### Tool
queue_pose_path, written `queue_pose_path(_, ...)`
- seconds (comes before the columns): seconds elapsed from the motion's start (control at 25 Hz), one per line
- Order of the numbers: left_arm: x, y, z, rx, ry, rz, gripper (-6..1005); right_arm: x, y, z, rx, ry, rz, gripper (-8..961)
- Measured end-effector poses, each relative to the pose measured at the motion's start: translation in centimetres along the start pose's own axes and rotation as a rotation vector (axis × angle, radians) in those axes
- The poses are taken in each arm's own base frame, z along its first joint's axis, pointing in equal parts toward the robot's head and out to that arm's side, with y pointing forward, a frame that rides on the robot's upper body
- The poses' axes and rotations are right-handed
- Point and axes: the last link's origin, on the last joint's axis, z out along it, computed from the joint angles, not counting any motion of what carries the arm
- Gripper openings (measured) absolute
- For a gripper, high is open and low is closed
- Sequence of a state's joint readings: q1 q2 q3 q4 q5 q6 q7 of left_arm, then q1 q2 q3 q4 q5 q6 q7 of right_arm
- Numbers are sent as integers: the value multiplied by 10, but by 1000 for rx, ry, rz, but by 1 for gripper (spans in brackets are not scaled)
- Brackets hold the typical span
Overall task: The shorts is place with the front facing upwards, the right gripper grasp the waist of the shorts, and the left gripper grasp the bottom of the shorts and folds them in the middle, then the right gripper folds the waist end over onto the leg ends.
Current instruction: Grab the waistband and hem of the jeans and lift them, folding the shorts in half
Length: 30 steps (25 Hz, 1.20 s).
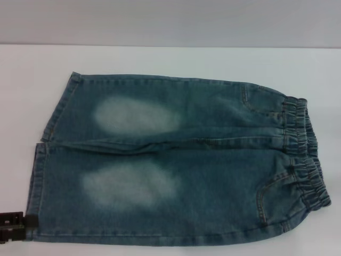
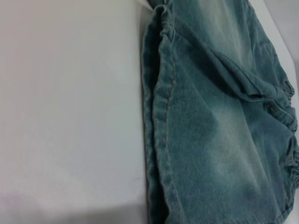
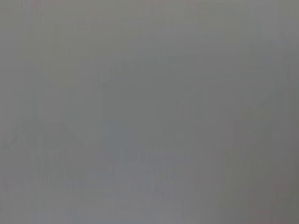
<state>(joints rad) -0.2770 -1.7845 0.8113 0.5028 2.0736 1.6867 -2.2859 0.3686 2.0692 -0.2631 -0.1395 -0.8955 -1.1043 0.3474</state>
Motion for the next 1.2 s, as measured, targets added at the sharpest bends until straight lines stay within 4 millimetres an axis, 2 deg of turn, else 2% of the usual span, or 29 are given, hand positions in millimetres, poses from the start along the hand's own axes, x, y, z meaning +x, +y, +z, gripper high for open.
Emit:
queue_pose_path(0.48,7,1,-2,15,9,11,813,0,2,1,-10,1,-3,682)
queue_pose_path(1.2,7,1,-2,18,8,8,814,-2,5,5,-20,-6,-8,683)
